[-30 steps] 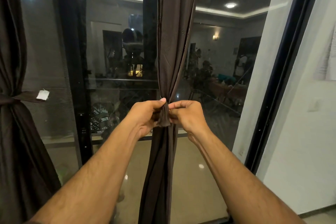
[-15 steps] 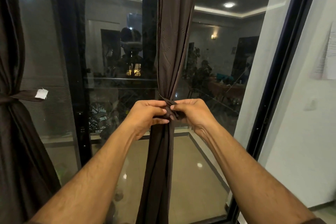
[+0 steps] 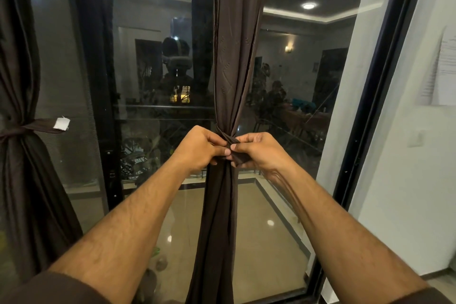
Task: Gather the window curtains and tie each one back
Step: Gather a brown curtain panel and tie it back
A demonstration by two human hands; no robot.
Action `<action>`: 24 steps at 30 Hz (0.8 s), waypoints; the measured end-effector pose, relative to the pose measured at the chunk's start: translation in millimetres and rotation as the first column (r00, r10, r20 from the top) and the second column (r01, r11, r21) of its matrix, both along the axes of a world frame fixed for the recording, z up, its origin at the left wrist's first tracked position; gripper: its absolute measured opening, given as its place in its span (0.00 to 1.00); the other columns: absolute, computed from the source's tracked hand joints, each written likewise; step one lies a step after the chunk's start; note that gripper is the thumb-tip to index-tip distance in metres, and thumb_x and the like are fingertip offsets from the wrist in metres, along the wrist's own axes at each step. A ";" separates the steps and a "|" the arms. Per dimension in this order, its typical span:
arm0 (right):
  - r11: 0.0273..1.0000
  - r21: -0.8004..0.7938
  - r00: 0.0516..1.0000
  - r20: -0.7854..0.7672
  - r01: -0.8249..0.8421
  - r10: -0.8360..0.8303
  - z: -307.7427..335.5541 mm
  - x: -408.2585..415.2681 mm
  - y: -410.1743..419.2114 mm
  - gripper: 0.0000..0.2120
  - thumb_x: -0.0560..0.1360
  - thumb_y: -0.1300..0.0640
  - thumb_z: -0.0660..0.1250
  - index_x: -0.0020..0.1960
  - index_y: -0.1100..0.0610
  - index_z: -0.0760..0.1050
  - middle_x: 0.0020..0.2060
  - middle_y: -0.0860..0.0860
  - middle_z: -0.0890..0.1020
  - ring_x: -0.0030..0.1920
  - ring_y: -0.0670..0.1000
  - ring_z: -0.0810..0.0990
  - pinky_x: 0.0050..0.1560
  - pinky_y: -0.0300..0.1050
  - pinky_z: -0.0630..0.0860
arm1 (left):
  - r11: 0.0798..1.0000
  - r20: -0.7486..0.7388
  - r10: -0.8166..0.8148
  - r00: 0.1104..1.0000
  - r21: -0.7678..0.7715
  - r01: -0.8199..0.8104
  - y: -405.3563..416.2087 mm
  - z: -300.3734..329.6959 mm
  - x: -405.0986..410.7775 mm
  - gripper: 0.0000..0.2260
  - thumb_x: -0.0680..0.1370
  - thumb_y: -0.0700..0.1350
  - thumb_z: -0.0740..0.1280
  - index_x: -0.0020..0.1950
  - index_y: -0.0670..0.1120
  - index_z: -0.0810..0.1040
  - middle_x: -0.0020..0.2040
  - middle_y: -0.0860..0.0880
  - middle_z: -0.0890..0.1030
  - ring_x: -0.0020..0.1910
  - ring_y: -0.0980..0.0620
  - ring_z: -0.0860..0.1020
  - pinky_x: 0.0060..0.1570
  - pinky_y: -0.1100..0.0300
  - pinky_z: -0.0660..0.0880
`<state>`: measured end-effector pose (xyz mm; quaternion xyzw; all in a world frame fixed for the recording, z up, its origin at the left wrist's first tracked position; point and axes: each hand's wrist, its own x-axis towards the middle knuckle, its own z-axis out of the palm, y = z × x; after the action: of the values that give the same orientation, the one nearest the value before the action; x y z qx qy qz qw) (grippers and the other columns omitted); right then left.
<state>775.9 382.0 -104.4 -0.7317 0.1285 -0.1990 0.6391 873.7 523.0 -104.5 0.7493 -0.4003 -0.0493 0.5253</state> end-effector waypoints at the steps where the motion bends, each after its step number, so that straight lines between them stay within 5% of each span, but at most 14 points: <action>1: 1.000 0.004 1.000 -0.002 -0.031 0.031 0.6 -1.8 0.1 0.05 0.79 0.67 0.69 0.50 0.60 0.82 0.43 0.61 0.87 0.45 0.54 0.88 0.53 0.55 0.84 | 1.000 -0.003 0.012 1.000 -0.006 -0.012 1.7 0.1 2.3 0.05 0.75 0.37 0.75 0.44 0.48 0.87 0.41 0.49 0.87 0.44 0.49 0.85 0.44 0.55 0.82; 4: 0.997 -0.055 0.999 0.004 -0.053 0.054 2.6 -5.8 3.6 0.05 0.81 0.66 0.67 0.51 0.60 0.81 0.45 0.62 0.88 0.48 0.56 0.88 0.51 0.54 0.84 | 1.000 -0.024 -0.009 1.000 0.005 0.009 6.3 1.9 6.7 0.05 0.76 0.36 0.73 0.45 0.45 0.87 0.41 0.47 0.87 0.41 0.53 0.83 0.39 0.60 0.79; 8: 0.955 -0.267 0.989 0.097 0.130 -0.107 -4.1 -6.8 11.2 0.04 0.80 0.62 0.70 0.46 0.60 0.80 0.40 0.60 0.88 0.40 0.55 0.86 0.49 0.58 0.84 | 1.000 -0.053 0.003 0.999 0.026 -0.001 6.3 2.5 9.7 0.07 0.81 0.36 0.68 0.45 0.44 0.83 0.40 0.44 0.86 0.36 0.53 0.81 0.31 0.61 0.75; 10: 0.817 -0.508 0.962 0.153 0.272 -0.225 -12.3 -5.7 16.4 0.05 0.78 0.56 0.73 0.44 0.55 0.81 0.35 0.51 0.87 0.39 0.50 0.86 0.48 0.56 0.84 | 0.998 -0.087 0.001 0.996 0.060 0.005 3.9 -0.1 8.7 0.07 0.83 0.36 0.64 0.47 0.42 0.79 0.37 0.44 0.83 0.33 0.51 0.78 0.30 0.58 0.73; 13: 0.643 -0.681 0.933 0.192 0.351 -0.306 -23.6 -4.8 28.3 0.03 0.77 0.51 0.74 0.47 0.50 0.82 0.42 0.43 0.80 0.45 0.47 0.81 0.48 0.49 0.79 | 0.999 -0.219 0.040 0.975 0.024 -0.035 -2.0 -1.8 0.1 0.08 0.79 0.36 0.58 0.44 0.44 0.74 0.35 0.46 0.73 0.32 0.49 0.71 0.29 0.55 0.68; 18: 0.744 -0.591 0.950 0.199 0.314 -0.243 -32.4 0.7 33.6 0.06 0.76 0.56 0.75 0.43 0.45 0.83 0.34 0.40 0.81 0.41 0.43 0.82 0.49 0.51 0.82 | 0.975 -0.261 0.188 0.947 -0.070 -0.213 -9.1 2.0 -15.5 0.12 0.77 0.52 0.59 0.38 0.47 0.74 0.33 0.46 0.71 0.32 0.47 0.71 0.33 0.54 0.67; 21: 0.811 -0.462 0.933 0.209 0.360 -0.295 -27.8 6.2 32.6 0.06 0.75 0.58 0.76 0.42 0.49 0.85 0.36 0.43 0.85 0.41 0.45 0.84 0.49 0.51 0.83 | 0.948 -0.107 0.311 0.944 -0.037 -0.316 -9.6 1.6 -15.8 0.14 0.80 0.51 0.62 0.36 0.47 0.74 0.31 0.47 0.73 0.32 0.48 0.73 0.36 0.54 0.69; 24: 0.872 -0.287 0.915 0.189 0.398 -0.355 -19.1 11.5 30.5 0.04 0.74 0.61 0.76 0.41 0.56 0.85 0.36 0.50 0.86 0.37 0.50 0.85 0.46 0.53 0.85 | 0.967 -0.096 0.254 0.962 0.010 -0.254 -9.2 4.7 -15.5 0.13 0.81 0.50 0.63 0.39 0.45 0.76 0.31 0.48 0.71 0.28 0.51 0.69 0.30 0.59 0.66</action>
<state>787.4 412.4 -123.5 -0.7716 0.1927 -0.3853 0.4680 858.2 513.8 -99.8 0.7905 -0.2749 -0.0172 0.5471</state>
